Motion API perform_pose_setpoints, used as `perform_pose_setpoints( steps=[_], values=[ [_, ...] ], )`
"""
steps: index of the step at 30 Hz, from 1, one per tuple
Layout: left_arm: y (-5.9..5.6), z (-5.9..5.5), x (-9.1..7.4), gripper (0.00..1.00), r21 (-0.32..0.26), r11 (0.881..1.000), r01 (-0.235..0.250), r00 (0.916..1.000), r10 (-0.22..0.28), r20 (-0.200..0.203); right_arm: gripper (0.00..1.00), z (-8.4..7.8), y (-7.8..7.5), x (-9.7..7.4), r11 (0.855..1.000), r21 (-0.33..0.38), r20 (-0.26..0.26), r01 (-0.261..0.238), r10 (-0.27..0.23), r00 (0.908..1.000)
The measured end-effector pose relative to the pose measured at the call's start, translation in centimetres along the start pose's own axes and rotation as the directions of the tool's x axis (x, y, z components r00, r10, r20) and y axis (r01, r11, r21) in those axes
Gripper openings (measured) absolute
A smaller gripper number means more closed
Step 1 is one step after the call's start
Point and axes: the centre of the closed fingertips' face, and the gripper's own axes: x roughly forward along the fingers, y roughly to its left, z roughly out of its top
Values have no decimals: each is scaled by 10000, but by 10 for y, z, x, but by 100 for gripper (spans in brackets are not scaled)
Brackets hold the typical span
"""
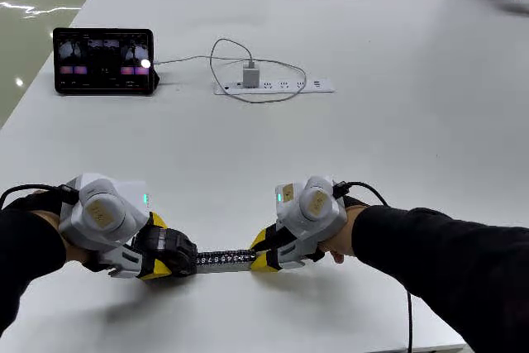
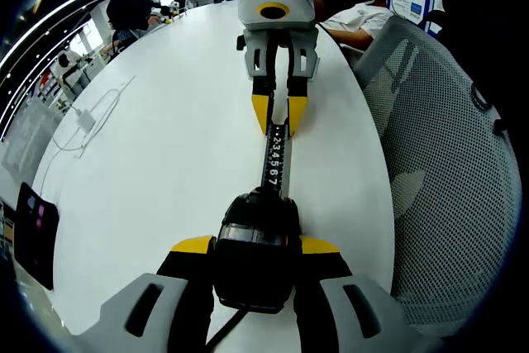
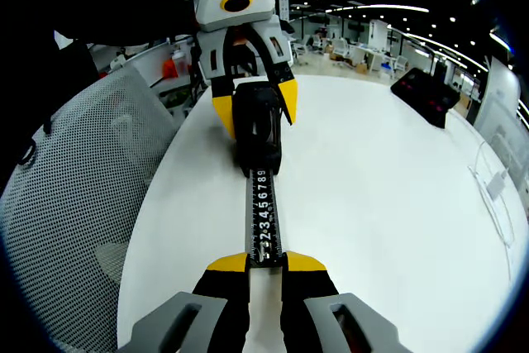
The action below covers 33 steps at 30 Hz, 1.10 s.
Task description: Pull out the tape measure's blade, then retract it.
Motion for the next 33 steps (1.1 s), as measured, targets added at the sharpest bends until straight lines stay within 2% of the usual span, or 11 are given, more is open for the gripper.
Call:
perform_pose_setpoints(
  steps=[33],
  values=[
    [-1,1,1,32,77,10000,-10,10000,10,-5,10,-16,-2,-13,9999,79,-82,79,-78,9999]
  ],
)
